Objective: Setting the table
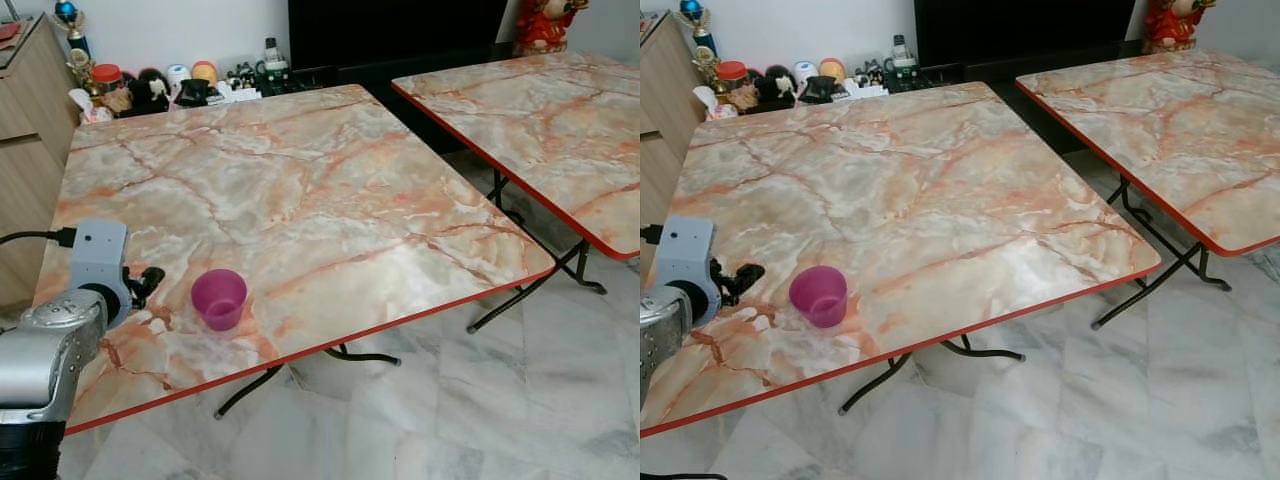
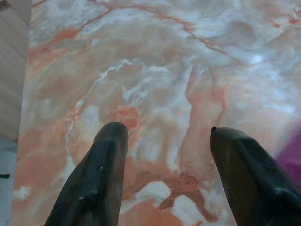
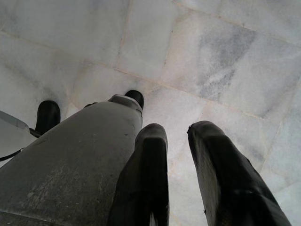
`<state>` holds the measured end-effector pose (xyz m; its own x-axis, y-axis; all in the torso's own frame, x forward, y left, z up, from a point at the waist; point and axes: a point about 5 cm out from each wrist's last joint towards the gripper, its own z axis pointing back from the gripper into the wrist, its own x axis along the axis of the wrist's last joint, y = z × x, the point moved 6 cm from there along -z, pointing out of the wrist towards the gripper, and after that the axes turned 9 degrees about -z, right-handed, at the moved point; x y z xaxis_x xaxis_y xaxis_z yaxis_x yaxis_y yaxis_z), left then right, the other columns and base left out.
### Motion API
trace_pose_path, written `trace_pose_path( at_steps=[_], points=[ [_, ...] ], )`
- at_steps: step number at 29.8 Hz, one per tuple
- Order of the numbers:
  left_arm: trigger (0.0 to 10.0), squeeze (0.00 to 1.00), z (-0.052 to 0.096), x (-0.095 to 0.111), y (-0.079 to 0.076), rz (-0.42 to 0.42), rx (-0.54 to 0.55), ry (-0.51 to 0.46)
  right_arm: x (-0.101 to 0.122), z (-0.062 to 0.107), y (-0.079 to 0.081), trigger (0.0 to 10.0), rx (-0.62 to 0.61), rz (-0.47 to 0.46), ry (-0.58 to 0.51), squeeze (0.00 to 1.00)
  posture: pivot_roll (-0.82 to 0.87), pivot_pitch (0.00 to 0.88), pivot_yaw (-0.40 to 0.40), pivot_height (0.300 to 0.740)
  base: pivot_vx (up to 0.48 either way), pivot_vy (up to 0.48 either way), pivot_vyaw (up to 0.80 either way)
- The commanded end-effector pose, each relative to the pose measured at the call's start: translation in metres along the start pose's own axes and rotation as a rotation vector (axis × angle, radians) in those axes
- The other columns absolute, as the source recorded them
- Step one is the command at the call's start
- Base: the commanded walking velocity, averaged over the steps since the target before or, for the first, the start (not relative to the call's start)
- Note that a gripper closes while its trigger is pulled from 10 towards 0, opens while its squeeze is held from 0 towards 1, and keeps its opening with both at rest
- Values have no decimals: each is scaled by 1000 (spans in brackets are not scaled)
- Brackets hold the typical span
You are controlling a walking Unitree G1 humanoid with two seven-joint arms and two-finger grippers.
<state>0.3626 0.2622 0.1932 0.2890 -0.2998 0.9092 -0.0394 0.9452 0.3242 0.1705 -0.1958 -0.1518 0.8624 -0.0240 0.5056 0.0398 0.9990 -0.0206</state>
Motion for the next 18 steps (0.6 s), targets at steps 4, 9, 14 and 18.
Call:
trace_pose_path(
  at_steps=[4, 9, 14, 18],
  points=[
    [10000, 0, 2, 4, 3, -10, 14, -16, -5, 1, 0, 10000, 2, 6, 16, 0, 144, 99, 24, 740, 0, 0, 0],
    [10000, 0, 3, 6, -5, -10, -30, -26, -5, 1, 0, 10000, 3, 10, 17, 0, 146, 101, 22, 740, 0, 0, 0],
    [10000, 0, 8, 11, -25, -50, -150, -59, -5, 1, 0, 10000, 4, 12, 18, 0, 148, 100, 22, 740, 0, 0, 0],
    [10000, 0, 11, 6, -42, -74, -231, -28, -6, 1, 1, 10000, 3, 13, 20, 0, 140, 89, 27, 740, 0, 0, 0]
  ],
)
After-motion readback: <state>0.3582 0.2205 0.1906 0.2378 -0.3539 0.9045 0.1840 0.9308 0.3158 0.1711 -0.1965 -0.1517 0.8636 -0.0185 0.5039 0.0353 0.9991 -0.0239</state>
